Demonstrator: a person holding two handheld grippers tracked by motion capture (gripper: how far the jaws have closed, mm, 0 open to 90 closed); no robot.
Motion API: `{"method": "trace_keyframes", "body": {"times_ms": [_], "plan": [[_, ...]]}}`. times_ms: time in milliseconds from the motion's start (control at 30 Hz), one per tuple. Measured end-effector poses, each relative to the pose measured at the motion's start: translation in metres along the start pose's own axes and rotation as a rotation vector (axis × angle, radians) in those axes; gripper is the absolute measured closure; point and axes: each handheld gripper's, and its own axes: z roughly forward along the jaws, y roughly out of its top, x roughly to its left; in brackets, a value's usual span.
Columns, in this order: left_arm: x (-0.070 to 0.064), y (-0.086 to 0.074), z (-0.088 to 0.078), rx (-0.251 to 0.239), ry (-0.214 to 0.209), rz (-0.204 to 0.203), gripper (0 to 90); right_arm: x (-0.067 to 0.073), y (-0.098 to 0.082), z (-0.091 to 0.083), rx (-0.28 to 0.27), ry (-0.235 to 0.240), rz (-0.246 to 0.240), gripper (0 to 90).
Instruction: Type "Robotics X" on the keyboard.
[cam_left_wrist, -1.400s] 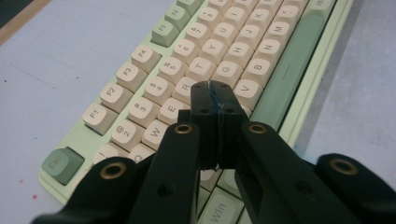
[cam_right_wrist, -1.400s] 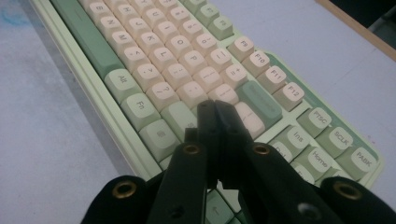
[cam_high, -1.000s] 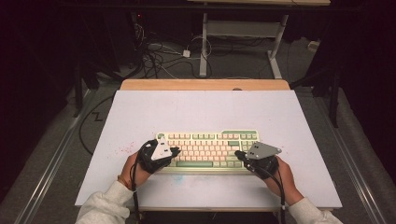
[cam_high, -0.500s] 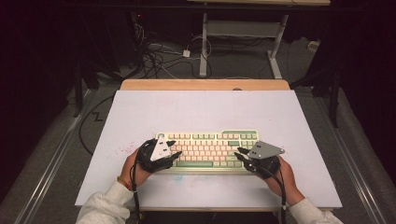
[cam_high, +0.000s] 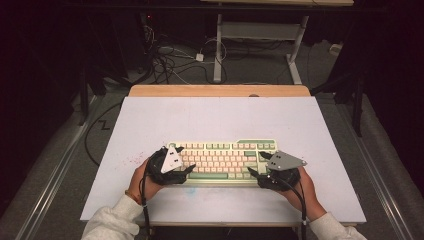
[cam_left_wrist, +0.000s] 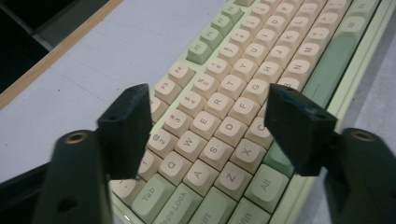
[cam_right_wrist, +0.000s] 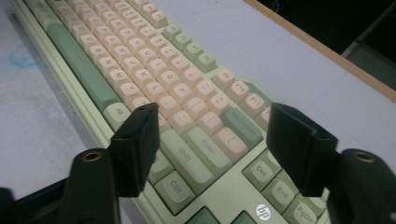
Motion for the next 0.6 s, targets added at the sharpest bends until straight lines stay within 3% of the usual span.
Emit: {"method": "trace_keyframes", "body": {"times_ms": [100, 200, 600], "plan": [[-0.0004, -0.0006, -0.0001, -0.003, 0.007, -0.003, 19.7, -0.0009, -0.0003, 0.0001, -0.012, -0.019, 0.010, 28.7], [-0.0013, -0.0007, -0.0001, 0.000, 0.004, 0.005, 19.6, -0.0011, -0.0003, 0.0001, -0.021, -0.032, 0.014, 23.6], [-0.0057, 0.0023, -0.0033, -0.005, 0.014, 0.035, 19.6, -0.0010, 0.0004, -0.0070, -0.042, -0.047, 0.003, 22.3]]}}
